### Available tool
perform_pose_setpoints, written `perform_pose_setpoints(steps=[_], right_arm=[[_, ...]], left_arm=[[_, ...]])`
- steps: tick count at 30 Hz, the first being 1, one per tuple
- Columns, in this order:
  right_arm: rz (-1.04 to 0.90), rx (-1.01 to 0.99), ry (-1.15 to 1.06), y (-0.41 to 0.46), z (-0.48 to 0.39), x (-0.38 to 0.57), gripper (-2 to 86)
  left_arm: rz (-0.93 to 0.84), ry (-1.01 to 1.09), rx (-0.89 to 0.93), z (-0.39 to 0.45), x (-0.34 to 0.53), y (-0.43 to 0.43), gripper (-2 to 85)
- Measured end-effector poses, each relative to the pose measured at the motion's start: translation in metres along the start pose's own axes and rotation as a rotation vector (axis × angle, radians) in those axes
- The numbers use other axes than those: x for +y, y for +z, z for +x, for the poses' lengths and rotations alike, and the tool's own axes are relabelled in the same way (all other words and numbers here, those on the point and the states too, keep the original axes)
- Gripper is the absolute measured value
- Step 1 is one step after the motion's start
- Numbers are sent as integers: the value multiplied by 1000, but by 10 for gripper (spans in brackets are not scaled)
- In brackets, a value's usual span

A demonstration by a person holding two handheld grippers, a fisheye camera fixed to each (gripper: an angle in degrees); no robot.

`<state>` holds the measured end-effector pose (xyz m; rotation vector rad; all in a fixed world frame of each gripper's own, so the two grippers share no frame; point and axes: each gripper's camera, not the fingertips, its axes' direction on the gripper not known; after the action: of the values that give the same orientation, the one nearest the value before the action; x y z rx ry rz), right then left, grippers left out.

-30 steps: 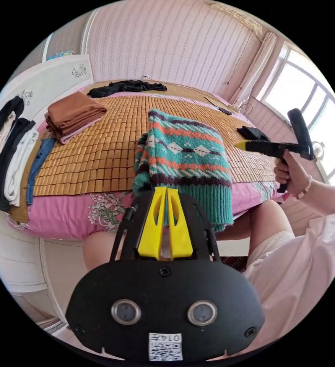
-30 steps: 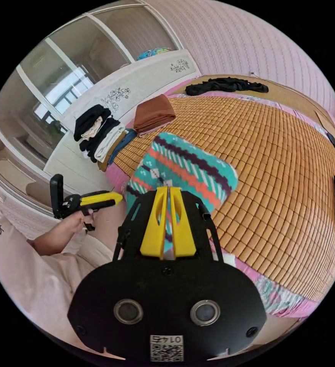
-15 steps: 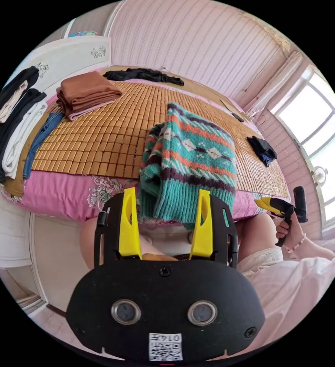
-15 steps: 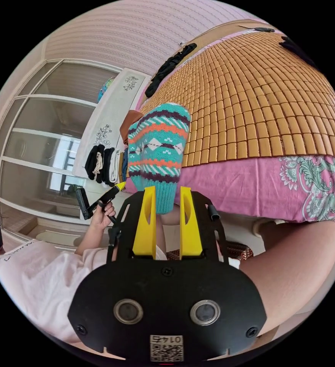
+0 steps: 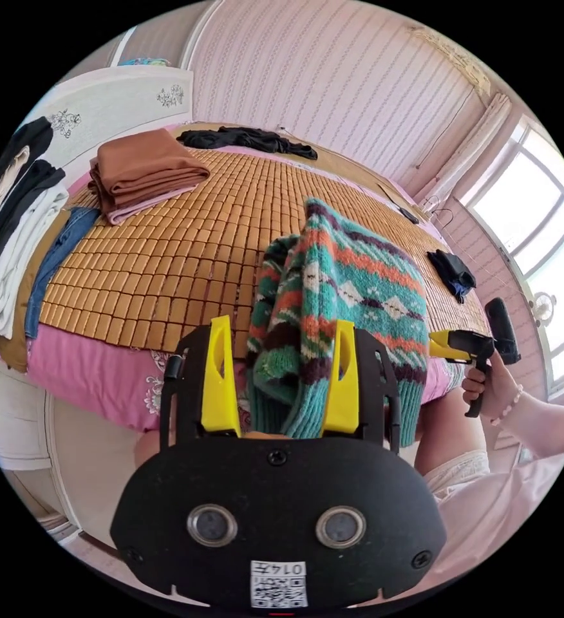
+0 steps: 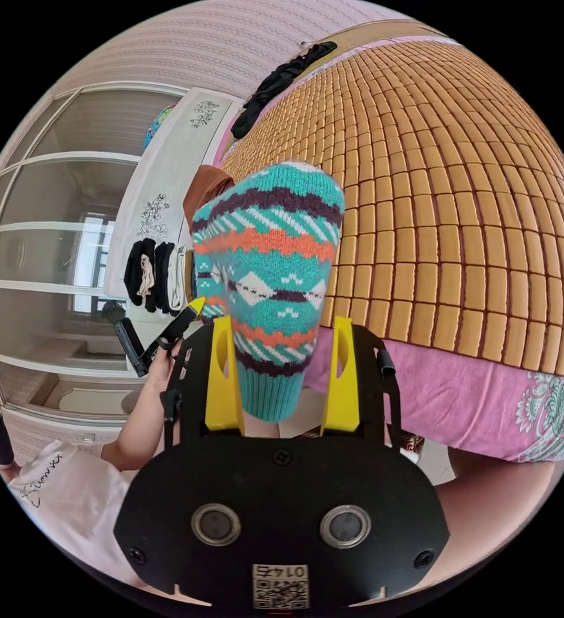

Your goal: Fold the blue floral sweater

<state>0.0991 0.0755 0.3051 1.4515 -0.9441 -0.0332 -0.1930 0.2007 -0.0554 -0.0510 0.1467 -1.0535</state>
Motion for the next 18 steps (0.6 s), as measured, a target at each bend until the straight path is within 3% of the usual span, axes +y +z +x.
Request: perform_pose_setpoints(steps=[7, 11, 18], right_arm=[[-52, -114, 26, 20, 37, -22, 207], [-58, -188, 48, 26, 53, -26, 210], [-89, -245, 40, 38, 66, -34, 220]], left_arm=[[-139, 31, 76, -26, -36, 78, 243], [-187, 71, 233, -43, -49, 110, 224], [-232, 70, 260, -68, -61, 141, 241]])
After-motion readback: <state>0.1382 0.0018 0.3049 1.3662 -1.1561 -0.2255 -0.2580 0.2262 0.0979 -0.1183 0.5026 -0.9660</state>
